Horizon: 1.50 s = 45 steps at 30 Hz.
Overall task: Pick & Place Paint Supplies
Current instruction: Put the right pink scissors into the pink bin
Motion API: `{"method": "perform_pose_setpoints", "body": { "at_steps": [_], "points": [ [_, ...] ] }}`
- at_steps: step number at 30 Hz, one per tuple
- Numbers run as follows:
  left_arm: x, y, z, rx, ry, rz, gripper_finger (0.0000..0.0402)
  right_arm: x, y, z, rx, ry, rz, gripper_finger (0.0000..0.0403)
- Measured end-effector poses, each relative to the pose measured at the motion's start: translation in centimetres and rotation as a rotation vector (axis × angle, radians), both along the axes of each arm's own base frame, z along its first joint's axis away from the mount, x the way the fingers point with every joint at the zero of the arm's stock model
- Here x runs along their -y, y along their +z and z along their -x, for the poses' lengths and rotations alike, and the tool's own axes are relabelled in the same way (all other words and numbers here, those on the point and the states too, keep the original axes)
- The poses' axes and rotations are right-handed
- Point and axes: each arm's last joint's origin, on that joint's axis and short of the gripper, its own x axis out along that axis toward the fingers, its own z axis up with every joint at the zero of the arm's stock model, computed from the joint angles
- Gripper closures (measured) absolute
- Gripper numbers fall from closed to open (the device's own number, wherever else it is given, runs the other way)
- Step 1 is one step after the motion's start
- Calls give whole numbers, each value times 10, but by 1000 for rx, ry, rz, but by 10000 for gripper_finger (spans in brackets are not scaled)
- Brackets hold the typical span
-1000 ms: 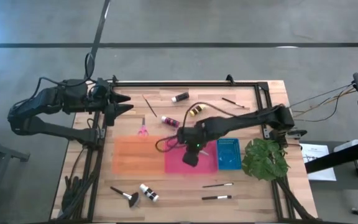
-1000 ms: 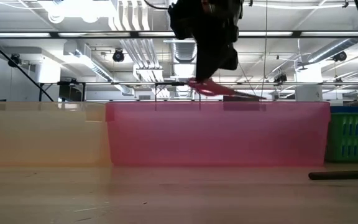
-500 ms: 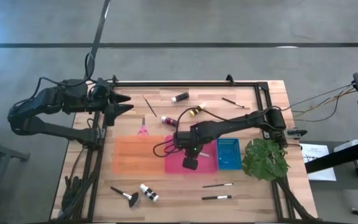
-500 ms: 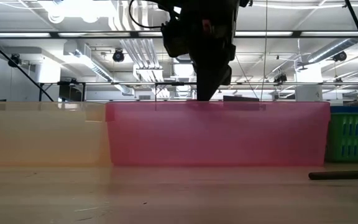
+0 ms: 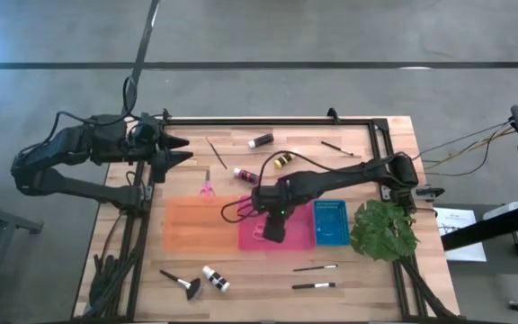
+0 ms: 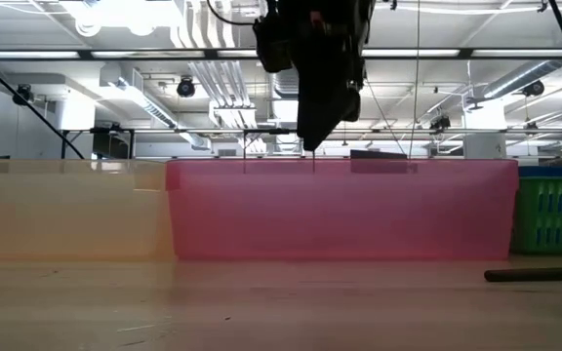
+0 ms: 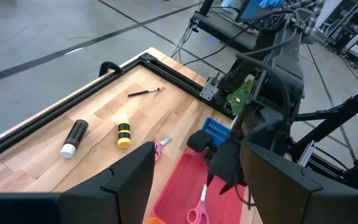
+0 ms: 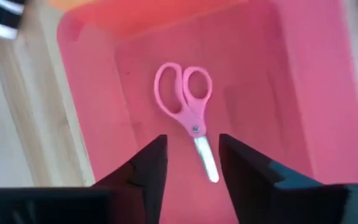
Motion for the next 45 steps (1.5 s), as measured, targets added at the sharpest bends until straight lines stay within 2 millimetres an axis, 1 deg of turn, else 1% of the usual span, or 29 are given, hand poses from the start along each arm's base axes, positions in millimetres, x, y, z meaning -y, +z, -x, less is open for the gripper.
{"method": "perform_pose_setpoints", "body": {
  "at_steps": [2, 4, 7, 9, 12, 14, 15, 18, 22, 26, 30, 35, 40, 45],
  "points": [
    [0, 0, 0, -1, 0, 0, 154, 6, 10, 4, 18, -36, 35, 249],
    [0, 0, 0, -1, -1, 0, 154, 17, 26, 10, 60, -76, 60, 247],
    [0, 0, 0, -6, -7, -7, 154, 44, 48, 20, 109, -165, 69, 246],
    [0, -1, 0, -9, -11, -16, 154, 67, 56, 26, 123, -248, 64, 246],
    [0, -3, -1, -14, -12, -18, 154, 102, 60, 35, 98, -390, 22, 249],
    [0, -7, -3, -23, -12, -17, 154, 121, 59, 41, 68, -436, -26, 259],
    [0, -9, -4, -29, -11, -14, 154, 129, 56, 44, 40, -448, -32, 266],
    [0, -15, -7, -46, -14, -9, 154, 143, 47, 50, -33, -457, -1, 293],
    [0, -22, -11, -55, -20, -4, 154, 147, 35, 49, -66, -419, 23, 329],
    [-1, -25, -13, -57, -20, -3, 154, 144, 20, 42, -101, -387, 41, 348],
    [-1, -26, -13, -57, -20, -3, 154, 144, 4, 33, -118, -360, 44, 351],
    [0, -24, -13, -34, -26, -3, 154, 144, -23, 24, -183, -339, 39, 351],
    [0, -21, -13, -19, -27, -4, 154, 146, -45, 17, -232, -319, 31, 351],
    [0, -20, -13, -12, -30, -3, 154, 143, -55, 13, -247, -301, 0, 351]
  ]
}}
